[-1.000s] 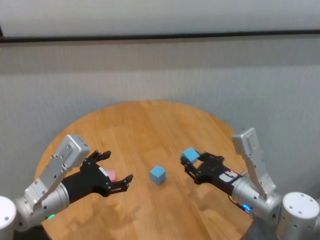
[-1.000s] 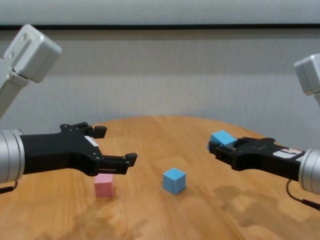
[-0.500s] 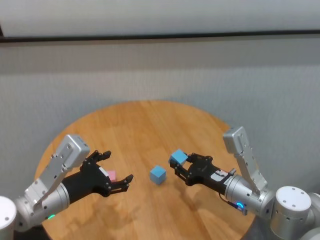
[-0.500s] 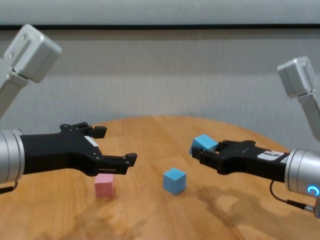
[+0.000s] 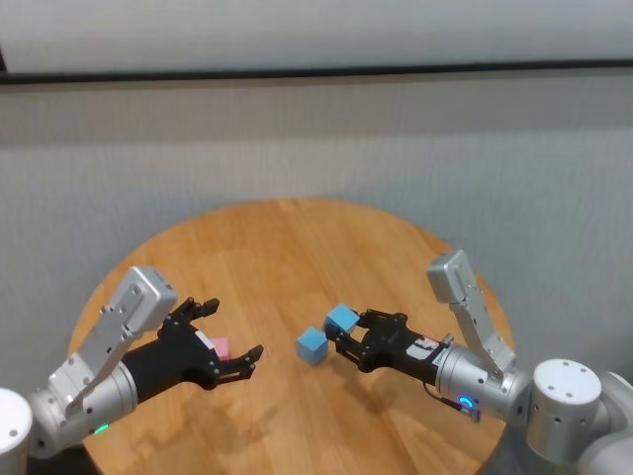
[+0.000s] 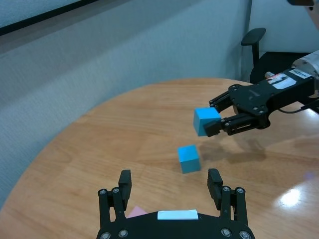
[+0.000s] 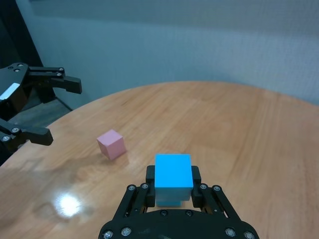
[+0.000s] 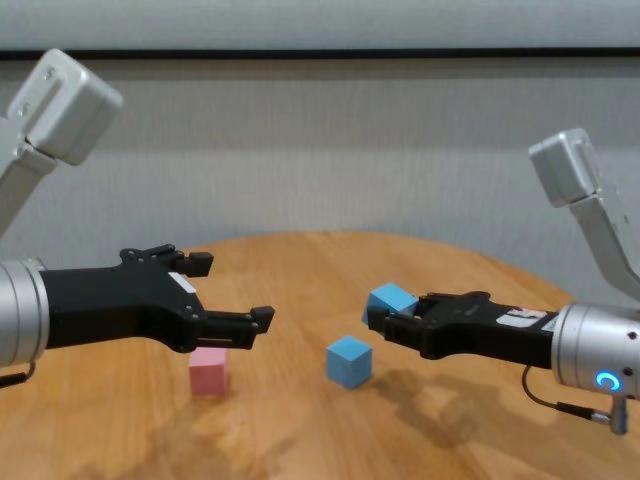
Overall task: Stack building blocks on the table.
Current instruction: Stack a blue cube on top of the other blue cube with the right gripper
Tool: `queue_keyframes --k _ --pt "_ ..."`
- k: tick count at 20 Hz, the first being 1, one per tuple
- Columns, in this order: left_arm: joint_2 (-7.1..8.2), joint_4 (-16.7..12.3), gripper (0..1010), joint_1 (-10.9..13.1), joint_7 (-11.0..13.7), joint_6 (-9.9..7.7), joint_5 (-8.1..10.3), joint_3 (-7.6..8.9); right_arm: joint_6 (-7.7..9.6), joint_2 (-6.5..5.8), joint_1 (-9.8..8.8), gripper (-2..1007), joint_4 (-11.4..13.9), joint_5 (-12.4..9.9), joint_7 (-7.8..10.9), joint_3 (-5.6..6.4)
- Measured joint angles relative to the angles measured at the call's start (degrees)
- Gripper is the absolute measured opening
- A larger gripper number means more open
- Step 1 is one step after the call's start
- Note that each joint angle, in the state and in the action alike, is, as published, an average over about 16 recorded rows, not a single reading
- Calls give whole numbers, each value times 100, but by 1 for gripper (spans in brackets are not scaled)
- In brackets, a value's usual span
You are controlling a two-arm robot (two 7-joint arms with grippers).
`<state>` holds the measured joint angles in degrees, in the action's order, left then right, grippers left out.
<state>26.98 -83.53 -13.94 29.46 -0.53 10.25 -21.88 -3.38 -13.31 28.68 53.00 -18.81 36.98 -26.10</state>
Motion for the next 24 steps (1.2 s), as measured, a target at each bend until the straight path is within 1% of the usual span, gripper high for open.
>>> queue_keyframes --k 6,12,18,24 --pt "0 0 1003 0 0 0 0 0 -34 98 275 370 -377 -19 130 -151" --pt "0 0 1003 0 0 0 0 0 -44 204 487 370 -675 -13 183 -265" --pt "0 0 1003 0 0 0 0 0 -47 303 632 370 -920 15 202 -336" --pt "0 0 1003 0 0 0 0 0 -57 397 742 370 -1136 64 213 -377"
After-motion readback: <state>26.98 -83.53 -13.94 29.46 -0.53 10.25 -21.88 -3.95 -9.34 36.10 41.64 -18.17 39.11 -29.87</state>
